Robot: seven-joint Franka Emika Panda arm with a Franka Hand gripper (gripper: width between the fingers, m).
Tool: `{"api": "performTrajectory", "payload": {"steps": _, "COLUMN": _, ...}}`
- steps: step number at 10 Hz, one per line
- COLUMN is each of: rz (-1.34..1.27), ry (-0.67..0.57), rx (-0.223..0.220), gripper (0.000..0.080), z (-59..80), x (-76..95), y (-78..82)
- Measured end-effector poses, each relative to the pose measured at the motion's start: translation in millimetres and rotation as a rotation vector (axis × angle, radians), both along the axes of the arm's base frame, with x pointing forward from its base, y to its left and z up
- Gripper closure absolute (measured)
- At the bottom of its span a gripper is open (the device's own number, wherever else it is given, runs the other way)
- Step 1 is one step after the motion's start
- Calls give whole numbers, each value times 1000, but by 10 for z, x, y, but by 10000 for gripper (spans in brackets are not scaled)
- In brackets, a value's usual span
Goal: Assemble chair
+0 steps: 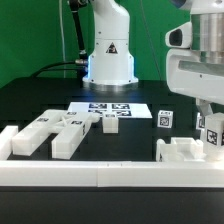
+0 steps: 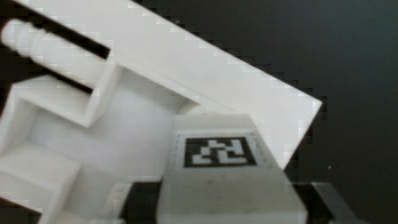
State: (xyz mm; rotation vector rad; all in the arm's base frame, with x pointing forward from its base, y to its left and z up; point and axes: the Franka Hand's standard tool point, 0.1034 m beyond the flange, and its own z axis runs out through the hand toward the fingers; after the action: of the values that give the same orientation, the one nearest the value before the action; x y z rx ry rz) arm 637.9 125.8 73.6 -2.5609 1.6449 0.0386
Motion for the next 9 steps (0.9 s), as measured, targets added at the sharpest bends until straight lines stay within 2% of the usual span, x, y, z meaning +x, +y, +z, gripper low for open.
{"api": "performTrajectory", "payload": {"steps": 2, "rz": -127, "ry": 14, "rx": 9, "gripper": 509, "z": -4, "x": -3, "y": 15}}
{"api": "performTrajectory", "payload": {"steps": 4, "rz": -123, "ry": 14, "rx": 11, "gripper": 509, "z": -10, "x": -6, "y": 20}}
{"api": "performTrajectory", "payload": {"steps": 5, "rz": -90, "ry": 11, "rx": 10, "gripper": 403, "z": -11, "x": -7, "y": 20}}
{"api": "performTrajectory", "payload": {"steps": 6, "rz": -59, "ry": 7, "rx": 9, "gripper": 208, "z": -8, "x": -4, "y": 21}}
{"api": "performTrajectory", "payload": {"steps": 9, "rz": 254, "ry": -21, "rx": -2, "gripper": 160, "z": 9, "x": 4, "y": 24}}
